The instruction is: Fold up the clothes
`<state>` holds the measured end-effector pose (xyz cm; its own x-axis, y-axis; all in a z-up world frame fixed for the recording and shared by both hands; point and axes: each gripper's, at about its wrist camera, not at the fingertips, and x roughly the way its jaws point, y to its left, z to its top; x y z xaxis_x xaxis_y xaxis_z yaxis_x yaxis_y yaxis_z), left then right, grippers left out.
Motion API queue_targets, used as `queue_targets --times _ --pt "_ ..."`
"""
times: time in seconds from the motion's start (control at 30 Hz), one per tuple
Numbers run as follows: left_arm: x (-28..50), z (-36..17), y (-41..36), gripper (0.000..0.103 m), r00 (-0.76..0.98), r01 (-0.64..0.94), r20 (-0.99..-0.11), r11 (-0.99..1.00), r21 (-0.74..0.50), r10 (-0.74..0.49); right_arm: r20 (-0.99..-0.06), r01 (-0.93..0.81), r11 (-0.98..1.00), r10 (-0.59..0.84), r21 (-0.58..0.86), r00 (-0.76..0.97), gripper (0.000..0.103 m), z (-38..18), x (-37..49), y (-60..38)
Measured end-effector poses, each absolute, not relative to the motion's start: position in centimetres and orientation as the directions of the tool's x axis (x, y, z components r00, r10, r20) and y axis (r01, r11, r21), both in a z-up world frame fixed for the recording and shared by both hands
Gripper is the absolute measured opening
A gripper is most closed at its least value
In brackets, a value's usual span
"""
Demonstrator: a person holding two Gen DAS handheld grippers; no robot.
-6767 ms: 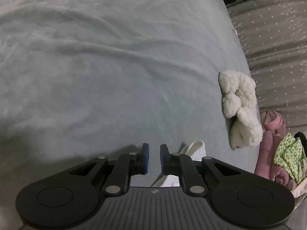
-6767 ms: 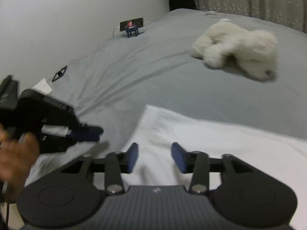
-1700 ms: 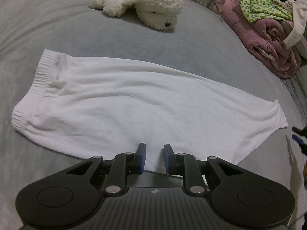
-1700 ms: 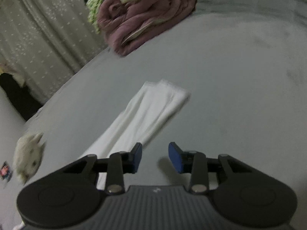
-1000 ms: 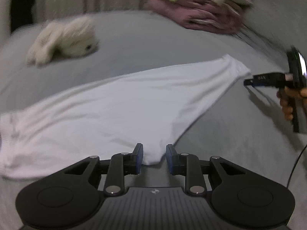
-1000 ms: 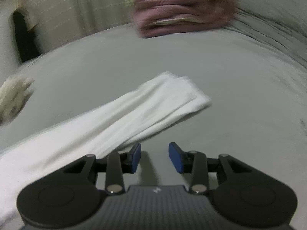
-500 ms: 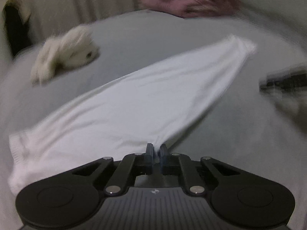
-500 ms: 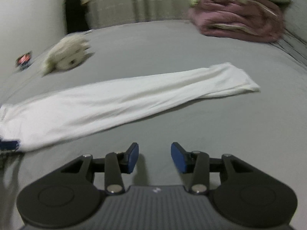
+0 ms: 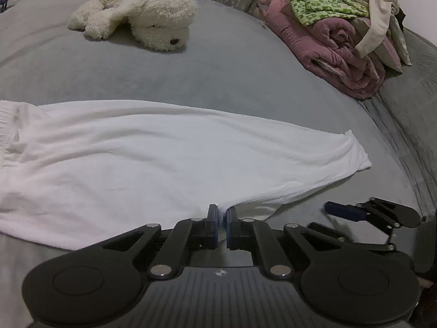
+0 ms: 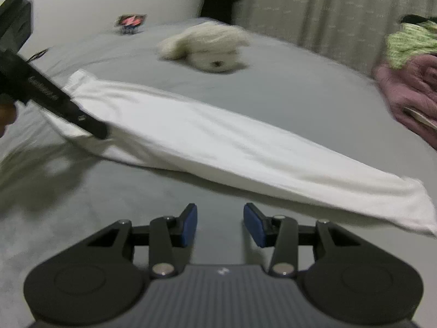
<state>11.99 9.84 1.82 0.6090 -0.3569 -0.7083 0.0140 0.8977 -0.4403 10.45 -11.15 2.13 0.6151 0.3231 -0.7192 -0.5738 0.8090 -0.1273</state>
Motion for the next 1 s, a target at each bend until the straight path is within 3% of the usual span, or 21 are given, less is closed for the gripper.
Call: queue_targets --times 0.33,0.57,0.7,0.83,1.0 --pt "12.1 2.4 10.7 0.006 0.621 0.002 -0.681 0.87 -0.493 -0.387 -0.707 -0.711 0.682 0.419 -0.169 0.57 0.05 2.9 11.6 -5.2" --pt "11.9 2.9 10.8 0.006 0.634 0.006 -0.668 0.865 -0.501 -0.391 -0.731 -0.76 0.629 0.44 -0.164 0.522 0.052 2.9 11.9 -3.6" --pt "11.8 2.9 10.5 0.006 0.626 0.022 -0.67 0.868 -0.495 -0.398 -0.715 -0.796 0.6 0.521 -0.082 0.467 0.052 3.5 10.4 -4.2" --pt "11.6 2.9 10.1 0.006 0.608 0.047 -0.682 0.877 -0.479 -0.405 -0.745 -0.8 0.573 0.454 -0.176 0.489 0.053 2.4 10.5 -2.9" --pt "11.4 3.3 9.9 0.006 0.605 0.089 -0.681 0.885 -0.458 -0.413 -0.744 -0.82 0.545 0.472 -0.175 0.472 0.059 2.6 11.4 -2.4"
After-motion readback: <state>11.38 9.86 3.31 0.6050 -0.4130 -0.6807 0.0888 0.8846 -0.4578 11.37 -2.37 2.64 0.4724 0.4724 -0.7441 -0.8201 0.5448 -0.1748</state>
